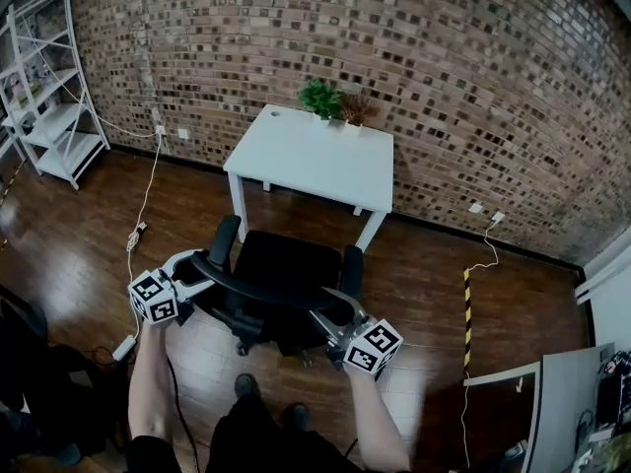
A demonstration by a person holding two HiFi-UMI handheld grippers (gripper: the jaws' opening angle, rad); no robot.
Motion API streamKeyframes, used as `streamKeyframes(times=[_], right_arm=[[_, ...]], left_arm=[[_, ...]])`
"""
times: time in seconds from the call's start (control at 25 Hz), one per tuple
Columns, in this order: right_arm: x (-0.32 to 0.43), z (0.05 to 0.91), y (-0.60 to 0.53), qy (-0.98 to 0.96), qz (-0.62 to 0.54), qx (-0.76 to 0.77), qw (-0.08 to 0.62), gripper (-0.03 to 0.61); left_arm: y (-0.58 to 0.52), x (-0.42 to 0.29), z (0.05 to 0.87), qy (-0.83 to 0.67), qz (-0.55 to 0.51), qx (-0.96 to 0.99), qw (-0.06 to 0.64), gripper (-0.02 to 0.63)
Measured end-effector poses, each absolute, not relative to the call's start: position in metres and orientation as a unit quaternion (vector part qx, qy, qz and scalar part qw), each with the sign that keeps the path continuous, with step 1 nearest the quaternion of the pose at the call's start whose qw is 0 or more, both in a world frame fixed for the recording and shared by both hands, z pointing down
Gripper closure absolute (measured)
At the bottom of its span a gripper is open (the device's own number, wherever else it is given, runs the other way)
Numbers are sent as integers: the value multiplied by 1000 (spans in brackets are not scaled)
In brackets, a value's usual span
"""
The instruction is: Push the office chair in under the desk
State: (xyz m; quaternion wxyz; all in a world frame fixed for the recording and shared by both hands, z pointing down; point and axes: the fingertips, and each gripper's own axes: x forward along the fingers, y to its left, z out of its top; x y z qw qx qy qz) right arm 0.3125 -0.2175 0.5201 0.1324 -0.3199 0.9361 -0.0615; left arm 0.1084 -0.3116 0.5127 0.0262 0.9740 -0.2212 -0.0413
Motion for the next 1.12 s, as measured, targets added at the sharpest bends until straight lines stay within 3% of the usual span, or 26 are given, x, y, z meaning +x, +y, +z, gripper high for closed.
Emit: streamKeyframes(times=[0.4, 1.12], right_arm=[[292, 533, -344, 924, -59, -356, 126, 403], [363, 566, -528, 916, -80, -371, 126, 397]], left_arm=[[-444, 89, 506, -187, -52, 981, 24, 201], [-625, 156, 550, -179, -51, 982, 16, 202]])
